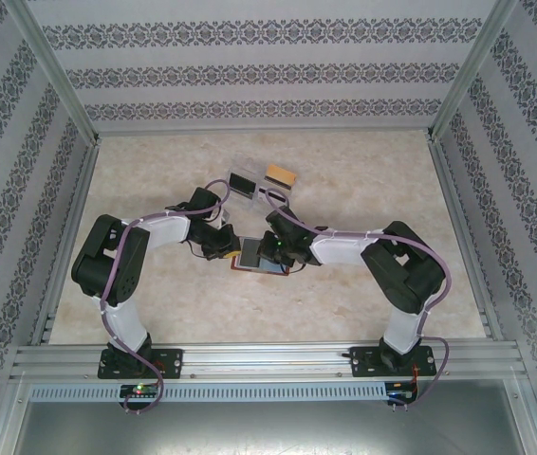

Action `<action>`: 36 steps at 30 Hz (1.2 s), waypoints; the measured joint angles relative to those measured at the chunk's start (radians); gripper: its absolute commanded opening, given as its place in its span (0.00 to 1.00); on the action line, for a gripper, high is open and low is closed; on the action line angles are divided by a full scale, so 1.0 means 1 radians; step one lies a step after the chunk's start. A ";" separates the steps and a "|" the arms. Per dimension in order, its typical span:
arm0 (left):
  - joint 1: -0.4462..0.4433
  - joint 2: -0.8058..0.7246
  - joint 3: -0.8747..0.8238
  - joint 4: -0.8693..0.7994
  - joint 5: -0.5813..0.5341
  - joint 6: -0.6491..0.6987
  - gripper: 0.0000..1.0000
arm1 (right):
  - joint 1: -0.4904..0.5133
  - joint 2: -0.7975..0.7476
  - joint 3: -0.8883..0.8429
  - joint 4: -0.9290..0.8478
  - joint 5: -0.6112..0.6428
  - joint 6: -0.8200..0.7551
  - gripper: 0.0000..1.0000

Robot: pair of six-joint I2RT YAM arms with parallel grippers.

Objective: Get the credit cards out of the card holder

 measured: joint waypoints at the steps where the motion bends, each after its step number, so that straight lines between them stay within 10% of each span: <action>1: 0.000 0.000 0.000 0.000 0.000 0.000 0.13 | 0.000 -0.004 -0.003 0.000 0.005 0.000 0.05; 36: -0.018 0.013 0.019 0.002 0.036 0.010 0.07 | -0.005 0.000 -0.014 0.013 -0.014 0.003 0.22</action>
